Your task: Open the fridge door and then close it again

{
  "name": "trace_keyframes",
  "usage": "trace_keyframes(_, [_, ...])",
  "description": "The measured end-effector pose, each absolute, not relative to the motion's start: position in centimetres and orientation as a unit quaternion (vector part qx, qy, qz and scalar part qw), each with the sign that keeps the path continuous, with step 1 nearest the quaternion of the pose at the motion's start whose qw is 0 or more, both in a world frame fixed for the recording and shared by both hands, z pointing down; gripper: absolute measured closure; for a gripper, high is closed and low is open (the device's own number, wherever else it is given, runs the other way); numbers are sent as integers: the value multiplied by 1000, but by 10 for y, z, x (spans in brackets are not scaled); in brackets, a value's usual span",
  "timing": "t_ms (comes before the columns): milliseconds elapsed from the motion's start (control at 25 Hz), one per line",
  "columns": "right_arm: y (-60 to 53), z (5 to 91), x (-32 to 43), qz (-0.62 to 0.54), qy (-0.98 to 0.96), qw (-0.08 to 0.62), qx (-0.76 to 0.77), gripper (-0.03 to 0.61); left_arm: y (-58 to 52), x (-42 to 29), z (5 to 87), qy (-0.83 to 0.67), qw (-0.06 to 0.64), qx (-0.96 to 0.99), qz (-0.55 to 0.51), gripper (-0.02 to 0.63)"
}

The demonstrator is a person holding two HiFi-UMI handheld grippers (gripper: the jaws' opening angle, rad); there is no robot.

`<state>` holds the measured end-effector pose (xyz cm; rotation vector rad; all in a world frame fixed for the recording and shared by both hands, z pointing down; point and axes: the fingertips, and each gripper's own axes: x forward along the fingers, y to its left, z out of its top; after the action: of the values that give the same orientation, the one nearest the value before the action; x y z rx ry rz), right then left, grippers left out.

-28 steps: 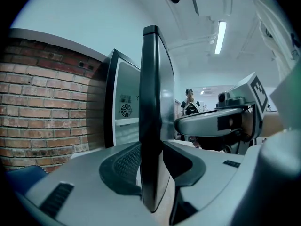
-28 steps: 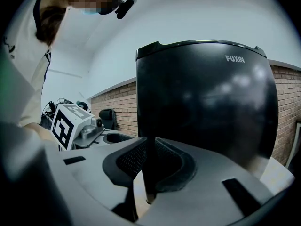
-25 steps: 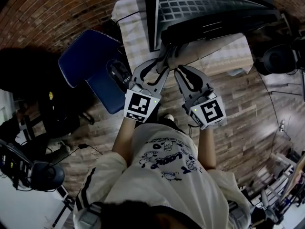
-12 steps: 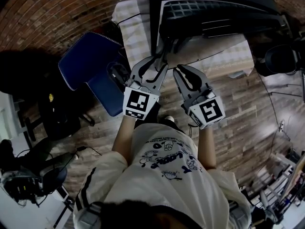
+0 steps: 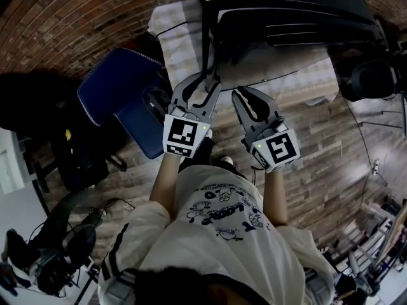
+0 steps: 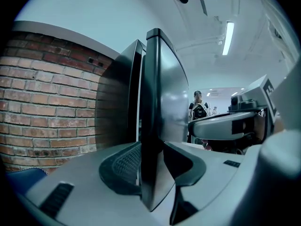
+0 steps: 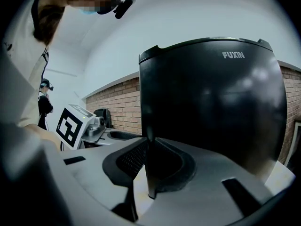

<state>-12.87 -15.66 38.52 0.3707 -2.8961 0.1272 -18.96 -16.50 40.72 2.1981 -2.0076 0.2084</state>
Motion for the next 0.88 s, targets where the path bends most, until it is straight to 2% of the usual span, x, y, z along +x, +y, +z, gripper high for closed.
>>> trace_keyframes(880, [-165,389,-140,60,-979,105,166,512,-174,-205,407,-679,80,728,60,488])
